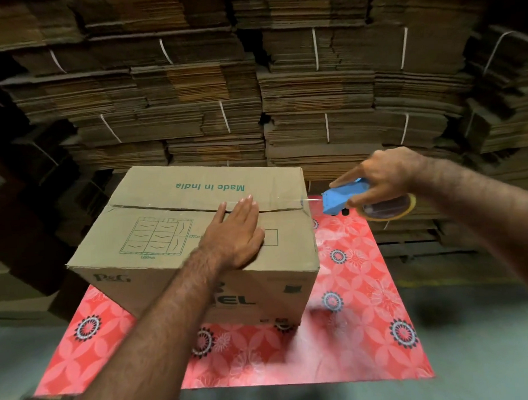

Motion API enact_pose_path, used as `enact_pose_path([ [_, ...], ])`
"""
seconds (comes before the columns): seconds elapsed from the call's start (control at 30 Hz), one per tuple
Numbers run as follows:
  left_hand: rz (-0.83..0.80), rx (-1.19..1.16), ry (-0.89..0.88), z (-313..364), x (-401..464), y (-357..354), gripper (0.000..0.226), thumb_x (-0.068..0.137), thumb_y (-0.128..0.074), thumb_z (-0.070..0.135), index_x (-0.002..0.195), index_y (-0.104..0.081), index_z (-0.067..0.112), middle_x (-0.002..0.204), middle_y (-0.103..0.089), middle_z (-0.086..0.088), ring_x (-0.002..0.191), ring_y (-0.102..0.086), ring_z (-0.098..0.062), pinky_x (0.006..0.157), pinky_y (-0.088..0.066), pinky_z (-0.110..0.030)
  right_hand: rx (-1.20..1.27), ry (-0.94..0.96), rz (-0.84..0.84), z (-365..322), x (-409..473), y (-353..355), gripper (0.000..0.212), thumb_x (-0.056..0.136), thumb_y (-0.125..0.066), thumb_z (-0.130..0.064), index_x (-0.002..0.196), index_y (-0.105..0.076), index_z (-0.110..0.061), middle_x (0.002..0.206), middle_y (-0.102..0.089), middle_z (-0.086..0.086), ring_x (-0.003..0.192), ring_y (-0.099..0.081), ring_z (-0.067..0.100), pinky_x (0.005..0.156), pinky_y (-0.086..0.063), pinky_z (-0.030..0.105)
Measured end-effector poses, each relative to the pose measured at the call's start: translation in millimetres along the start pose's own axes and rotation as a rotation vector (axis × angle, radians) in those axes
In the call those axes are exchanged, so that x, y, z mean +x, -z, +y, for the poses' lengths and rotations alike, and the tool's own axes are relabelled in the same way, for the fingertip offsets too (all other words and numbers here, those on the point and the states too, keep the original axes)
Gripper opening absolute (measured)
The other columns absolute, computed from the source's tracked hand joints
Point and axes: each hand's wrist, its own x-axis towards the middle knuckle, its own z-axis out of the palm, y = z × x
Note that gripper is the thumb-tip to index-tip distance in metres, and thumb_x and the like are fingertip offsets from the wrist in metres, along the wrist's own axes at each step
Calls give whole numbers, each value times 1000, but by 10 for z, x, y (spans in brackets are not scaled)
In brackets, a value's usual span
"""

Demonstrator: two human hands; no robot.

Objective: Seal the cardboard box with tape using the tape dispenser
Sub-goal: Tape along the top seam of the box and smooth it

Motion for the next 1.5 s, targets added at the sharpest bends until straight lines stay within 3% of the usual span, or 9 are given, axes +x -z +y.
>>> enact_pose_path([
  [0.2, 37, 17, 30, 70, 4, 56, 74, 94, -1, 49, 157, 6, 12, 166, 11, -5, 153, 8, -14, 124, 7, -41, 2, -1, 31, -150, 102, -252, 71, 80, -39, -89, 144, -40, -57, 89, -53, -12, 78, -55, 12, 58, -46, 28],
  [0.4, 43, -101, -113, 605, 232, 139, 67, 105, -22, 42, 158, 0, 10, 167, 6, -9, 153, 5, -18, 123, 4, -36, 113, 14, 92, -175, 101, -401, 66, 84, -42, -84, 144, -42, -57, 102, -66, -6, 93, -64, 17, 65, -46, 31],
  [0.53, 76, -142, -166, 935, 373, 109, 69, 100, -21, 42, 158, -9, 7, 167, -5, -11, 153, -2, -22, 124, 0, -38, 152, -2, 110, -166, 80, -513, 64, 85, -42, -82, 144, -40, -58, 84, -59, -11, 82, -59, 14, 64, -45, 31],
  [0.67, 116, -93, -136, 1000, 382, 63, 73, 94, -20, 41, 156, -15, 4, 165, -13, -14, 153, -9, -25, 125, -4, -39, 223, -21, 149, -121, 79, -663, 64, 83, -45, -81, 143, -42, -59, 96, -65, -9, 93, -64, 16, 67, -46, 32],
  [0.9, 134, -35, -128, 958, 380, 37, 67, 98, -20, 39, 156, -16, 5, 165, -15, -13, 152, -11, -24, 124, -4, -39, 40, -21, 205, 27, 122, -912, 60, 79, -43, -83, 126, -53, -47, 92, -69, -1, 84, -68, 26, 63, -45, 30],
  [0.97, 109, -27, -130, 922, 317, 32, 71, 95, -14, 40, 157, -12, 5, 166, -11, -12, 153, -8, -24, 124, -1, -38, -79, -49, 73, 228, -81, -1337, 53, 79, -44, -78, 112, -61, -40, 94, -72, -1, 87, -71, 26, 66, -51, 29],
  [1.1, 147, -31, -128, 893, 379, 21, 71, 95, -16, 39, 156, -14, 3, 165, -12, -16, 153, -9, -27, 121, 3, -34, 337, -289, 21, 419, -376, -2025, 38, 86, -51, -68, 112, -59, -42, 106, -73, 3, 101, -68, 30, 72, -45, 32],
  [1.23, 124, -18, -123, 1065, 412, 47, 72, 93, -22, 37, 155, -18, 1, 164, -14, -19, 152, -12, -30, 122, 0, -35, 649, -361, 123, -156, -132, -2177, 32, 90, -57, -57, 116, -62, -40, 108, -72, 6, 104, -66, 32, 75, -42, 34],
  [1.5, 90, 56, -92, 1033, 400, 91, 76, 89, -24, 40, 155, -22, 3, 164, -16, -18, 152, -14, -30, 124, -7, -39, 860, -542, 203, -1326, 289, -2519, 49, 92, -41, -43, 132, -48, -17, 120, -59, 18, 102, -62, 39, 79, -48, 44],
])
